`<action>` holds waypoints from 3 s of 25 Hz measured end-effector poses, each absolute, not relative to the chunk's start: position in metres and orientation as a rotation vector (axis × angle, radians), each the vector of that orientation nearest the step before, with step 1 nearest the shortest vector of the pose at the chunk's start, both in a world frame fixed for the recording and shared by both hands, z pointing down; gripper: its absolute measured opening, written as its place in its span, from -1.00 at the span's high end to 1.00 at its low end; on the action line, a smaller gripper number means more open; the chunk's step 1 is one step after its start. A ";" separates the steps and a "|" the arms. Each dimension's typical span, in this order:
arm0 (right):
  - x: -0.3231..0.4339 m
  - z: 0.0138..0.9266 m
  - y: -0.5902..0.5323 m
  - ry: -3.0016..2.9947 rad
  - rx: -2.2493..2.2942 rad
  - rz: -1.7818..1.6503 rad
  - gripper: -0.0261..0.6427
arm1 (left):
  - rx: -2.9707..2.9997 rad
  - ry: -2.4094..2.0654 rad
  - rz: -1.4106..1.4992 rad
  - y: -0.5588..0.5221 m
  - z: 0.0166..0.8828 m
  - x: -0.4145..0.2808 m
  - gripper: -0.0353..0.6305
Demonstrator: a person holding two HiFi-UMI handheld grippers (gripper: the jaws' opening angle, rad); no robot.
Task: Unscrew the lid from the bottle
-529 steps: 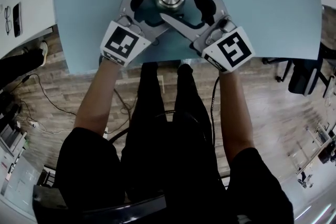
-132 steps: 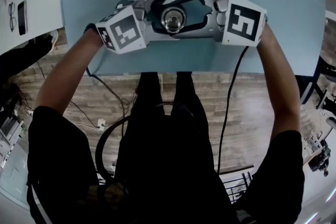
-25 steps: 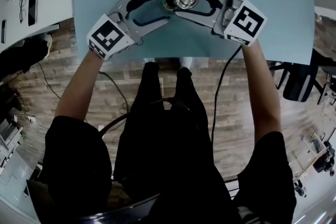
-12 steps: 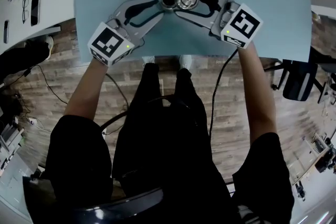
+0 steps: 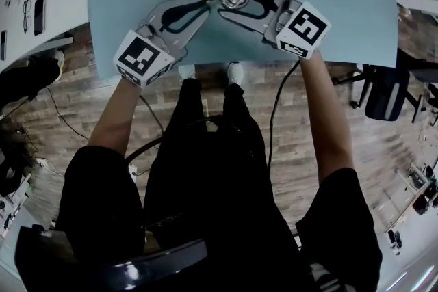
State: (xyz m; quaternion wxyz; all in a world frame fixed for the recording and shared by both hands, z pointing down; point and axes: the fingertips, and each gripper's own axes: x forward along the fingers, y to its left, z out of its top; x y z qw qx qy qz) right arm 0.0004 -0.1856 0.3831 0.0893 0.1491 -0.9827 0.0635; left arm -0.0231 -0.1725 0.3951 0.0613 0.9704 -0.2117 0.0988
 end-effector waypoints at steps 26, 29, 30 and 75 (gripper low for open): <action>0.054 0.439 -0.188 -2.798 0.691 0.296 0.12 | 2.886 -0.694 0.344 -0.163 0.413 0.023 0.90; 0.056 0.449 -0.192 -2.771 0.716 0.312 0.12 | 2.876 -0.685 0.353 -0.161 0.417 0.027 0.90; 0.057 0.452 -0.193 -2.762 0.722 0.315 0.12 | 2.873 -0.682 0.357 -0.160 0.419 0.029 0.90; 0.056 0.529 -0.218 -2.353 0.733 0.415 0.12 | 2.817 -0.735 0.436 -0.163 0.441 0.022 0.90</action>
